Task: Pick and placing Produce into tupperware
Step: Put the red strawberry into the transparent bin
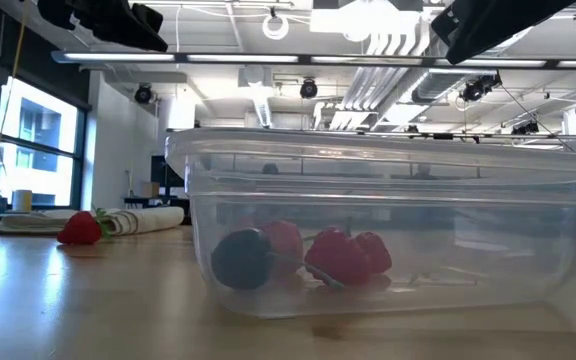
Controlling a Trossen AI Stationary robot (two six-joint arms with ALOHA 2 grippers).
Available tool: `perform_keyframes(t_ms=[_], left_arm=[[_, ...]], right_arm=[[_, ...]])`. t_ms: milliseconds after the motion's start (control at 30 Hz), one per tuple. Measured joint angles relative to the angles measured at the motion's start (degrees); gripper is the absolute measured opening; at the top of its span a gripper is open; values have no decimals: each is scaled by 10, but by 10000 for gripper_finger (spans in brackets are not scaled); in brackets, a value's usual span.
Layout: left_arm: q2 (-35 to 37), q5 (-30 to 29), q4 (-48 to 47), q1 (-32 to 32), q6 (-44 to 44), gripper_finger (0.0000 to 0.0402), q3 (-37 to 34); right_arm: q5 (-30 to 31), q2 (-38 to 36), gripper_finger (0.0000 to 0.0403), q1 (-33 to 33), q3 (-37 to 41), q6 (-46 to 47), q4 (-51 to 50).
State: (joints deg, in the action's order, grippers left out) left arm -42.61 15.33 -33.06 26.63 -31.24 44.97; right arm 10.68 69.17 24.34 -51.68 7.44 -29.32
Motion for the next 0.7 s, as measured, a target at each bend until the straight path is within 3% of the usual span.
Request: perform_keyframes(t_ms=[167,567,633,700], left_arm=[[0,0,16,0,0,1,0],[-6,6,173,0,55,1,0],[-18,9,226,0,70,1,0],[-35,54,299,0,100,1,-1]], right_arm=[[0,0,90,0,0,0,0],[2,0,90,0,0,0,0],[2,0,90,0,0,0,0],[2,0,90,0,0,0,0]])
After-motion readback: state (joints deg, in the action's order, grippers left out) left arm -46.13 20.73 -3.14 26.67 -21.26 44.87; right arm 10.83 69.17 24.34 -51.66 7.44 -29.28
